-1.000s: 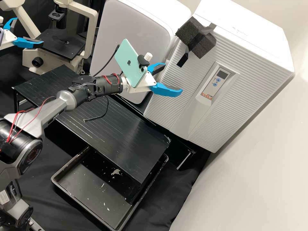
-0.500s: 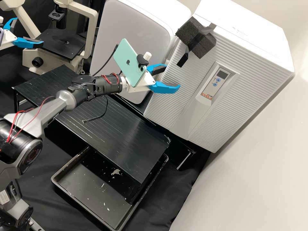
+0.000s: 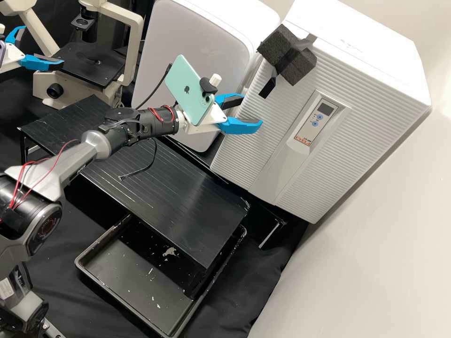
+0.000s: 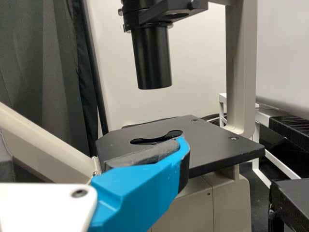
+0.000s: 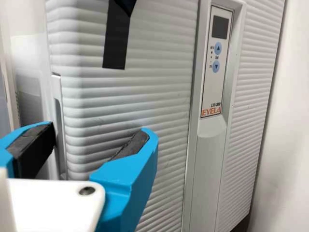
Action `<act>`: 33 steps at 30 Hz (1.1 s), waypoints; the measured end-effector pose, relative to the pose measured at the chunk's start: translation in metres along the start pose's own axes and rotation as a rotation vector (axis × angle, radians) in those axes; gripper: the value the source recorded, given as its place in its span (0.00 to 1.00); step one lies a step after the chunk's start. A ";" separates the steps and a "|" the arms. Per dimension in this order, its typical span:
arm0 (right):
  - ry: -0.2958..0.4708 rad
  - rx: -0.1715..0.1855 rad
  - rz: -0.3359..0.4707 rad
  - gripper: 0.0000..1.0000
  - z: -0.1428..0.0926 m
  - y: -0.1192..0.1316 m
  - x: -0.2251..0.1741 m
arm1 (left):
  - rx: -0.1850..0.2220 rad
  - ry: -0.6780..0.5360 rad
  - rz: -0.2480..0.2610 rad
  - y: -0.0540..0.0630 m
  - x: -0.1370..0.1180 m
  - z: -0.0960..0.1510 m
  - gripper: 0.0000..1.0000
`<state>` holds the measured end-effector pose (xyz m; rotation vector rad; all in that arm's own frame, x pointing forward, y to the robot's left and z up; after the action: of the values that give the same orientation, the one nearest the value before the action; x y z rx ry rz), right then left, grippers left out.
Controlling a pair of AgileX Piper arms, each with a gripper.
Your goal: Open the incubator door
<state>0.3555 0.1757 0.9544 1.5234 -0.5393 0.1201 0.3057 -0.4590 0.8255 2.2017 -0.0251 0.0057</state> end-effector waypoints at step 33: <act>-0.014 0.025 -0.011 0.00 0.017 0.016 -0.015 | 0.000 0.000 0.000 0.000 0.000 0.000 1.00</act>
<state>0.3318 0.1636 0.9619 1.5526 -0.5418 0.1081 0.3057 -0.4590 0.8255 2.2017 -0.0251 0.0057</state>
